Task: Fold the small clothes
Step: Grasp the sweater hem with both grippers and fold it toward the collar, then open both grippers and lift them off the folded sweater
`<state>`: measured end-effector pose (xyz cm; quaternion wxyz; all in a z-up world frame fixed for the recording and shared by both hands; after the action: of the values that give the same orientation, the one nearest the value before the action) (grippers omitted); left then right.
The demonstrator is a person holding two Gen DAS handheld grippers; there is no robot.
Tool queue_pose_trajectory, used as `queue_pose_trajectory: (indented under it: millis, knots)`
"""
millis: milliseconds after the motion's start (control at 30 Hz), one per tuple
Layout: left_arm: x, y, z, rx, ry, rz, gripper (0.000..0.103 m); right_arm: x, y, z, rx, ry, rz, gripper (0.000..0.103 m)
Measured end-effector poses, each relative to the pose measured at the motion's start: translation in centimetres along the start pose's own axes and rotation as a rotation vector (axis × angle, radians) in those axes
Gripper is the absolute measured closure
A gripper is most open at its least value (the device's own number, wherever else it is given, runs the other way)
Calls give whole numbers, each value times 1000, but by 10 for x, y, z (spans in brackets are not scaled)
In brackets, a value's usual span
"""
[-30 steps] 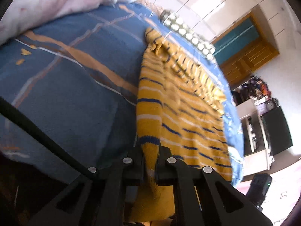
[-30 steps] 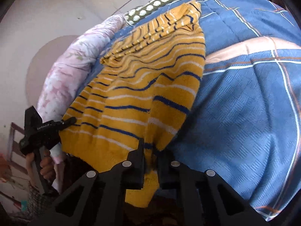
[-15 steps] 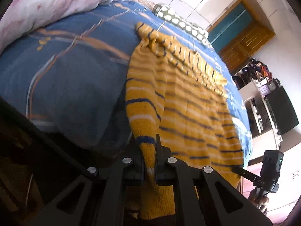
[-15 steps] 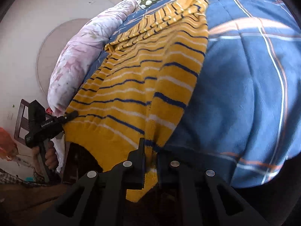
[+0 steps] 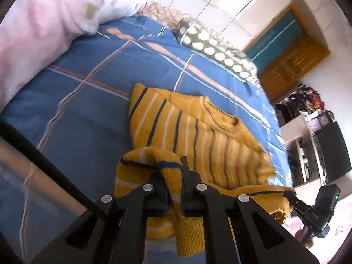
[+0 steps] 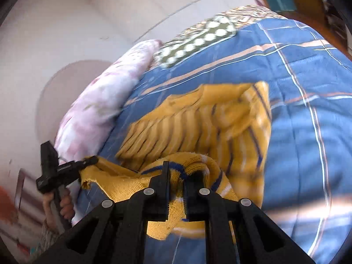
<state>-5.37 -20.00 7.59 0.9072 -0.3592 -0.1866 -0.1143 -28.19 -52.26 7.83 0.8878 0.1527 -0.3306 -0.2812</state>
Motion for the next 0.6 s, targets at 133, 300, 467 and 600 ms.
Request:
queue_pose_trajectory:
  millis: [133,300,467,600]
  knots:
    - [26,12,-44,-20,77,73,95,25,-17,-39,-22,40,-59,89]
    - [56,30,-61,-196,68,196,78,58,-49,-70,63,67,-254,79]
    - [71,54,-57,-308,-9,318,61,77,-76,-96,193,66,-471,49]
    - [68,56,-50,-261,-14,308,61,84,-95,-95,218,23,-589,43]
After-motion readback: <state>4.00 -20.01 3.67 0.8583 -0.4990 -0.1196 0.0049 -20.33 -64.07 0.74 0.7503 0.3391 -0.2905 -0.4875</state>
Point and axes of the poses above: each gripper's, at about its wrist camera, not at the fingertips, and z roughly against the way its jaws point, y to its left, x to its top, the point moved 2 cm from there along -z, roughly the way its jaws point, and after that the axes turned 11 degrees about -x, right-handed, at the moved point
